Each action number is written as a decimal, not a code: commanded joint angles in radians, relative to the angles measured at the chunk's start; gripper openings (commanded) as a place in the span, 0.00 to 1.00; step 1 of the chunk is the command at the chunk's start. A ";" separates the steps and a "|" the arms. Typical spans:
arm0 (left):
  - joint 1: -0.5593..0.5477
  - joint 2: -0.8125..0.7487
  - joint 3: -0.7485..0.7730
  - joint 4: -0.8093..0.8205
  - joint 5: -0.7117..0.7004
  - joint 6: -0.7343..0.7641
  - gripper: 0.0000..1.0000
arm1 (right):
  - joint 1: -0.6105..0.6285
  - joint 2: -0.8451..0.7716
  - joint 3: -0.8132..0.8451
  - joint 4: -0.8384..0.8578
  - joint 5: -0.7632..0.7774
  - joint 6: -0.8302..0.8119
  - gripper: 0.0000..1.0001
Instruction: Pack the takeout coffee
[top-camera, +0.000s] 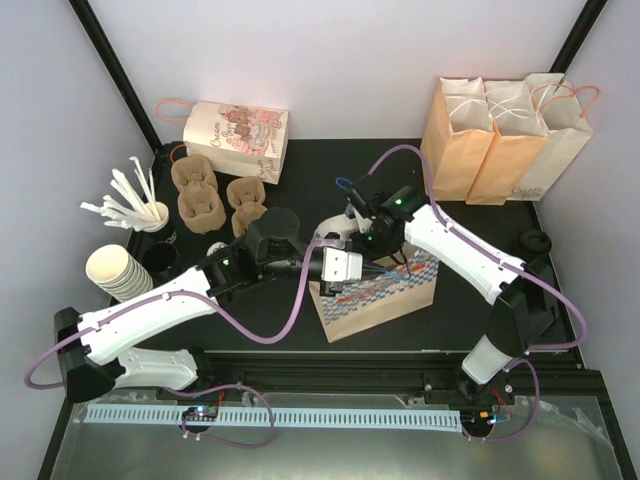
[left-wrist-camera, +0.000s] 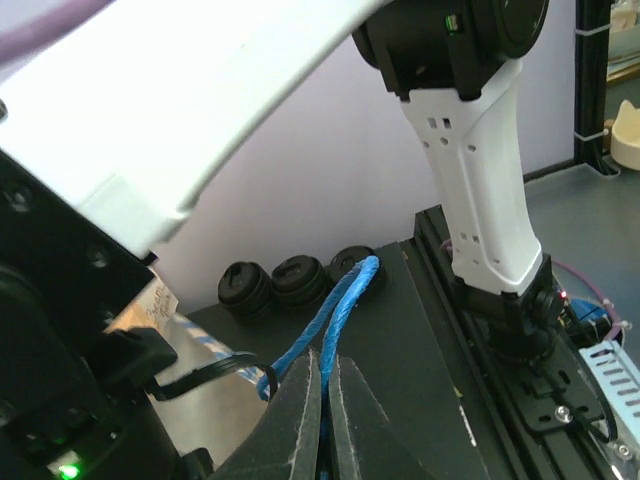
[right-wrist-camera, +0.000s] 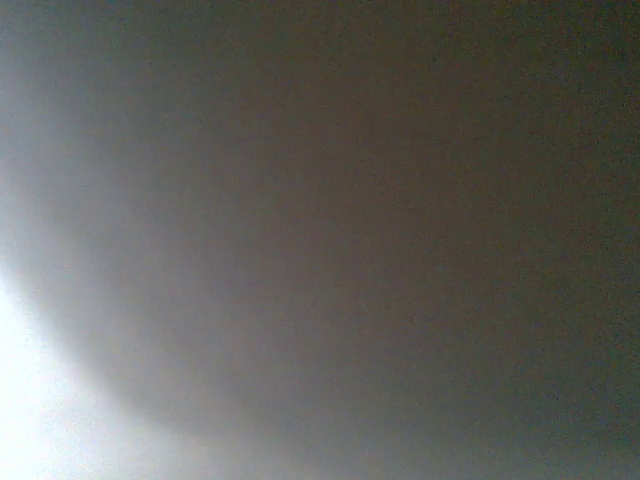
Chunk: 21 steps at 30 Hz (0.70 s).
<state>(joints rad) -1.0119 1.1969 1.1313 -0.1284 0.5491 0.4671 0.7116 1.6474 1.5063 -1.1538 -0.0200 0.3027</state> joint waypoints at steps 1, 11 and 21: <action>-0.042 -0.034 0.035 0.071 -0.055 -0.049 0.02 | 0.017 -0.035 -0.075 0.048 0.064 0.045 0.45; -0.070 -0.101 0.001 0.030 -0.144 -0.114 0.54 | 0.032 -0.209 -0.146 0.121 0.043 0.037 0.44; -0.039 -0.093 0.190 -0.290 -0.549 -0.330 0.80 | 0.032 -0.307 -0.243 0.156 0.004 0.039 0.44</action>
<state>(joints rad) -1.0698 1.0985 1.2701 -0.2737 0.1410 0.2165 0.7391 1.3701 1.2949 -1.0298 0.0048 0.3359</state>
